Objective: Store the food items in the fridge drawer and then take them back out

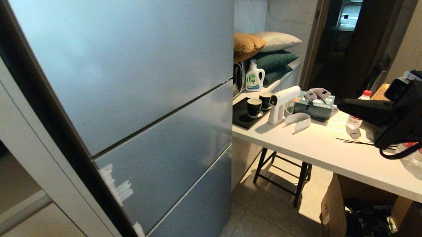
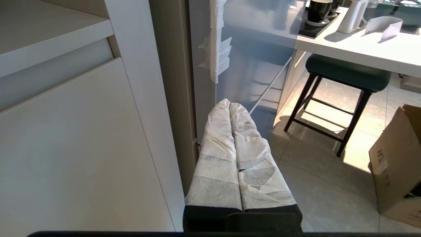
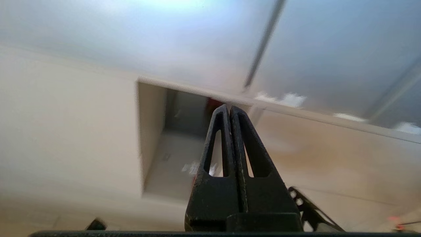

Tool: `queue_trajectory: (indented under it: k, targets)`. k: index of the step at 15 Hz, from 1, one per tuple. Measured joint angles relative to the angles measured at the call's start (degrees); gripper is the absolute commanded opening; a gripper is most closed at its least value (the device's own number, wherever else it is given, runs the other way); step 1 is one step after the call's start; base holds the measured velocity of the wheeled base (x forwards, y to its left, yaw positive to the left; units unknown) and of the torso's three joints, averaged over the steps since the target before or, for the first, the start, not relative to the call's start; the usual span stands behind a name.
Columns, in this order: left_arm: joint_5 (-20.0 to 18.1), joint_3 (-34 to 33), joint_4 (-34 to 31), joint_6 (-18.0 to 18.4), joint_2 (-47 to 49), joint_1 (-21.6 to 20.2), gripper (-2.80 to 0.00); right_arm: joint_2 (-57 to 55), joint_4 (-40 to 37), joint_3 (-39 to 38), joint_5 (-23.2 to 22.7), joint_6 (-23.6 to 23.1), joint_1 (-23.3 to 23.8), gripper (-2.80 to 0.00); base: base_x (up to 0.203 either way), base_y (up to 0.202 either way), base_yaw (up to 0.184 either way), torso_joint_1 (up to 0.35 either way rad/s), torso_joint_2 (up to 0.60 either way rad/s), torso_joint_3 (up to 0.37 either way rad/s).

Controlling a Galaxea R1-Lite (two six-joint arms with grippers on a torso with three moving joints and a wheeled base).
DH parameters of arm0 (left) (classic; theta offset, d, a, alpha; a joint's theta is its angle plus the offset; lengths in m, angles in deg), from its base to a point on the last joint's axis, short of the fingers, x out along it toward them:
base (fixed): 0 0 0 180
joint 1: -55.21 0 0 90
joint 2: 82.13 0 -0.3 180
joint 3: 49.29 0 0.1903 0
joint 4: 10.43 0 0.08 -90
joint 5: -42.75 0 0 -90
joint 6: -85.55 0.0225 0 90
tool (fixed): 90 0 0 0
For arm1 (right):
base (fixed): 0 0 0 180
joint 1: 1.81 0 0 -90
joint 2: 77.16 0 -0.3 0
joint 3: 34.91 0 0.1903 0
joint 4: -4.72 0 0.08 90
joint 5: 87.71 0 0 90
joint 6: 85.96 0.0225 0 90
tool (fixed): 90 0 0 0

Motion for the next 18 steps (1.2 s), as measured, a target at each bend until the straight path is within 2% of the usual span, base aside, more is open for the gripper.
queue_trajectory:
  k: [2,4,5,7,10,13,16,18]
  targets:
    - [-0.01,0.0,0.0,0.0,0.0,0.0,-2.8,7.32,-14.75,-1.49,1.9,-7.81,0.89,-2.8,0.0,0.0,0.0,0.0,0.0,0.0]
    - [-0.01,0.0,0.0,0.0,0.0,0.0,-2.8,14.66,-30.85,-3.05,6.98,-19.8,-0.83,-2.8,0.0,0.0,0.0,0.0,0.0,0.0]
    - [-0.01,0.0,0.0,0.01,0.0,0.0,-2.8,18.27,-37.72,-4.28,11.04,-26.33,-2.97,-2.8,0.0,0.0,0.0,0.0,0.0,0.0]
    - [0.0,0.0,0.0,0.0,0.0,0.0,-2.8,26.34,-47.83,-8.48,23.61,-39.98,-8.3,-2.8,0.0,0.0,0.0,0.0,0.0,0.0]
    - [0.0,0.0,0.0,0.0,0.0,0.0,-2.8,39.44,-52.25,-16.73,40.53,-59.22,-12.36,-2.8,0.0,0.0,0.0,0.0,0.0,0.0]
    - [0.0,0.0,0.0,0.0,0.0,0.0,-2.8,52.36,-55.22,-24.8,51.09,-75.45,-12.64,-2.8,0.0,0.0,0.0,0.0,0.0,0.0]
    - [0.0,0.0,0.0,0.0,0.0,0.0,-2.8,62.44,-56.64,-32.91,55.28,-84.23,-10.84,-2.8,0.0,0.0,0.0,0.0,0.0,0.0]
    - [0.0,0.0,0.0,0.0,0.0,0.0,-2.8,65.56,-56.87,-34.9,55.76,-84.66,-10.23,-2.8,0.0,0.0,0.0,0.0,0.0,0.0]
